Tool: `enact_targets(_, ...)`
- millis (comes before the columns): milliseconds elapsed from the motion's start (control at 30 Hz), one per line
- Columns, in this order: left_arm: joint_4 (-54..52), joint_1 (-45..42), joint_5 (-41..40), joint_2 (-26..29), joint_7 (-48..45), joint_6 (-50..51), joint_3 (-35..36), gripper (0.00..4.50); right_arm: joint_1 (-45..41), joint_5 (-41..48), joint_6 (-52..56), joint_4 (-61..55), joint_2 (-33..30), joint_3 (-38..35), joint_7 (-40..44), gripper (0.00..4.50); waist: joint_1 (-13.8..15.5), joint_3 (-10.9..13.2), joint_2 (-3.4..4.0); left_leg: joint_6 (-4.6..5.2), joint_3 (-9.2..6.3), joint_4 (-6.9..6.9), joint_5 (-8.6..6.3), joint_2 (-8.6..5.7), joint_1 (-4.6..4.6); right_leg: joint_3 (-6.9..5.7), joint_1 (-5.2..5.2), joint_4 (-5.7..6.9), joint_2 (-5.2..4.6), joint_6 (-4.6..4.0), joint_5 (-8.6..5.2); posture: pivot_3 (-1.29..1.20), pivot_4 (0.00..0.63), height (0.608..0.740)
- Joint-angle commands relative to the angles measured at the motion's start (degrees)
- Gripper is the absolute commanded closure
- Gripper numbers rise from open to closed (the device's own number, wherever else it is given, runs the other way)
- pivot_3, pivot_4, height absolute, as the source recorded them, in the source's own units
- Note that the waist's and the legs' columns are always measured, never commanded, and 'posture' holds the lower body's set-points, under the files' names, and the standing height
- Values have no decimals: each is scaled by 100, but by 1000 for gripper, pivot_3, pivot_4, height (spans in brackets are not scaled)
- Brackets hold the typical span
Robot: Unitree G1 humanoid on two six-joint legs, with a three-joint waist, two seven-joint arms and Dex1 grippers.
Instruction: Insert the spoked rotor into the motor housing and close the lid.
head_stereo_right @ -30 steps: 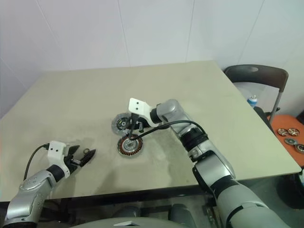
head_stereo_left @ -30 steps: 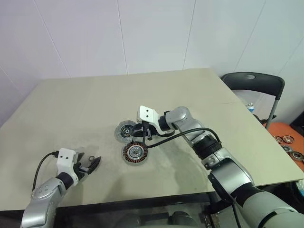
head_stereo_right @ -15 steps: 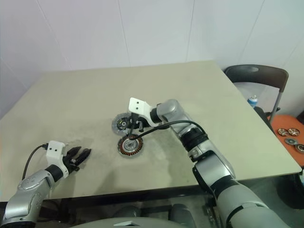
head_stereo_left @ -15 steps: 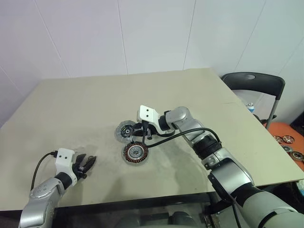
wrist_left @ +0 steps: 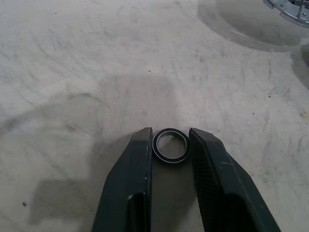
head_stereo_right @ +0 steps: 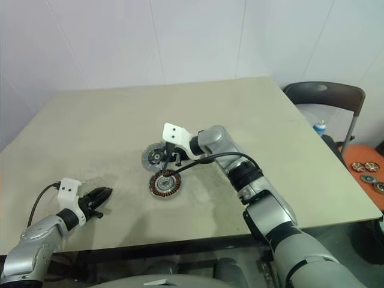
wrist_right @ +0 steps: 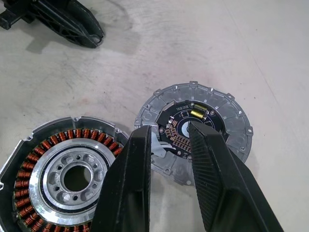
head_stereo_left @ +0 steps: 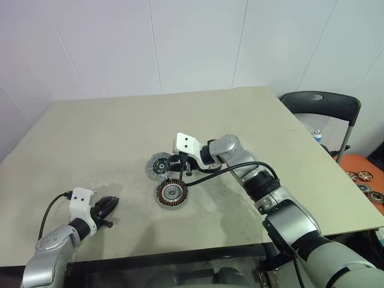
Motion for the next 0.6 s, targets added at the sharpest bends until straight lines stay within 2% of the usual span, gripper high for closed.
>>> enact_targets(33,239,155,-14,-82,-328,257,-491,3743,-88,21,-32,-131,59,-105,-77,3210,-1,0,1,0,0,0,0,0,0,0,0,0,0,0,0,0,0,740)
enact_targets(600,-46,-112,0,-52,-146,368,-425,3776,-23,26,20,-177,16,-115,-115,3210,13,0,1,0,-2,3,0,0,0,-1,1,0,0,0,0,0,0,740)
